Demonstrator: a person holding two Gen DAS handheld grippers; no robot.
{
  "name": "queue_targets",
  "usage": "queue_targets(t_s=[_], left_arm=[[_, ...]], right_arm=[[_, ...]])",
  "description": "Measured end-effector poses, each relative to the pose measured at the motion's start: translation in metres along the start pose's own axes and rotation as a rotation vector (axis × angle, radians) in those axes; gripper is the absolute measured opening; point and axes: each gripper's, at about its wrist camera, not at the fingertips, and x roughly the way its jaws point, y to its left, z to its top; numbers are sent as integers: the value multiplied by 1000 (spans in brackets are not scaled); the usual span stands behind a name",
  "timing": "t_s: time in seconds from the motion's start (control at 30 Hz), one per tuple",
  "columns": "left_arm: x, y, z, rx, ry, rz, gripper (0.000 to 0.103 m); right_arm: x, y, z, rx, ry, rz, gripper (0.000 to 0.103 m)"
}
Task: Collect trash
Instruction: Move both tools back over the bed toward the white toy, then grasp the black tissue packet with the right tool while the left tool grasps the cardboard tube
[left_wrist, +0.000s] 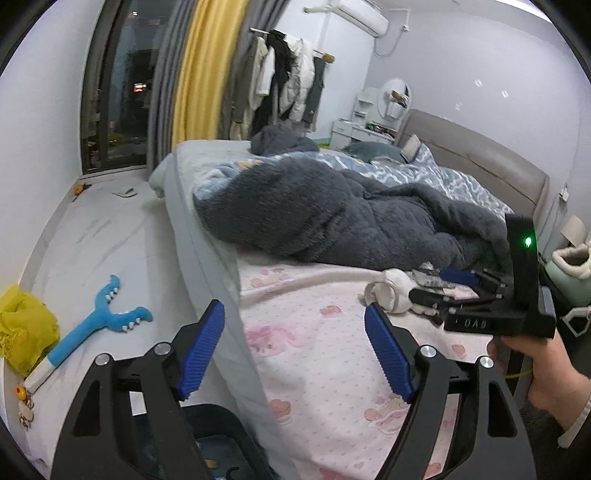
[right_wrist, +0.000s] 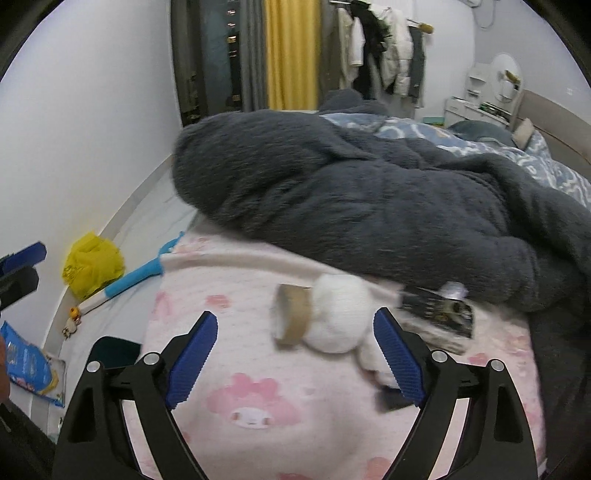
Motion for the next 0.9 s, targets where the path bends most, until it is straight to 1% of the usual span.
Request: queue_targets(t_s=[0.13,0.2,0.27,0.4,0.5,0.7,0.83,0.9], left_arm=[[14,-11,1,34,10,-56,86],[22,-17,1,38,15,-84,86],[30,-20,0,42,25,-96,87],[54,-25,-4,41,61,-122,87],[66,-27,-6,28,76,-147,87],[88,-38,-6,32,95,-199,87],[105,-45,-6,36,118,-230,87],[113,-48,-6,31,127,-258,87]], right_arm=[[0,-23,-1,38,-14,-59,89],[1,-32,-2,47,-25,-102,90],[2,-38,-3,54,-32,-132,91],[6,-52,-5,68,-36,-166,91],[10,-60,-5,76,-38,-200,94],[20,-77,-5,107,-29,-232,95],[29,-83,-4,115,-16,-231,95],[34,-86,-4,130,-7,-218,95]])
